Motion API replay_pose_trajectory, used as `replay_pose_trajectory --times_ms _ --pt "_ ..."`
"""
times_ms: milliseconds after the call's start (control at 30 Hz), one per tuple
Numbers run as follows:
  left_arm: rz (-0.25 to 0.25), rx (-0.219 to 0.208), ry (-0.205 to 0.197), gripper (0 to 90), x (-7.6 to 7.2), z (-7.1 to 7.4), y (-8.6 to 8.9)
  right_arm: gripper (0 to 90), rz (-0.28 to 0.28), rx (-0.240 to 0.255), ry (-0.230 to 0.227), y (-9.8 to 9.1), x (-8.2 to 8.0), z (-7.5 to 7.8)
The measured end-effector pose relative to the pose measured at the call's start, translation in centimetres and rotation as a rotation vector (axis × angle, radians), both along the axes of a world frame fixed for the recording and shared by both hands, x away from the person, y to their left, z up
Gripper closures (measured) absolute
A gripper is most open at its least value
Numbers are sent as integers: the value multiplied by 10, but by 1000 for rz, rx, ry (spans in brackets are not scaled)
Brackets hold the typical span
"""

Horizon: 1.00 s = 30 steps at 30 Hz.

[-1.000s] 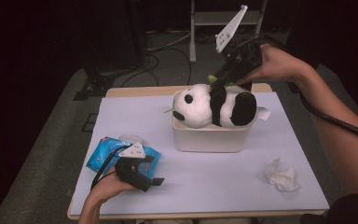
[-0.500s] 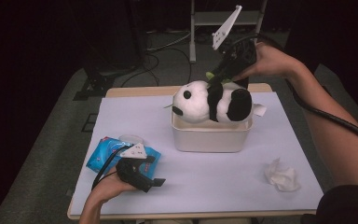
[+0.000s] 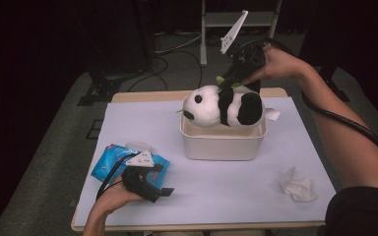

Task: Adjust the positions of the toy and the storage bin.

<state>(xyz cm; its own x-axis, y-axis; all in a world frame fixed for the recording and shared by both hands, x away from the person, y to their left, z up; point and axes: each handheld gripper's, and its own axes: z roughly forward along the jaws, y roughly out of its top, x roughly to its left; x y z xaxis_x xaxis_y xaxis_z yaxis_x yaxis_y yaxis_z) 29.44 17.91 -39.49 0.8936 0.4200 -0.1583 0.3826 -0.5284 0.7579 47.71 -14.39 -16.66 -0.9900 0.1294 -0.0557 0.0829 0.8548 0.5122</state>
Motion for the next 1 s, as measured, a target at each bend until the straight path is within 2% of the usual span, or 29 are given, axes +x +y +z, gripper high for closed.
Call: replay_pose_trajectory --times_ms 267,600,867,1000 --pt "6 0 3 76 0 -1 2 746 1 -45 20 5 10 -17" --pt "12 1 7 76 -2 0 2 745 -14 -46 47 4 19 -36" --pt "12 3 4 76 -2 -1 2 745 -12 -50 59 5 21 -53" --pt "9 8 1 76 -1 -1 2 745 -6 -47 81 5 22 -62"
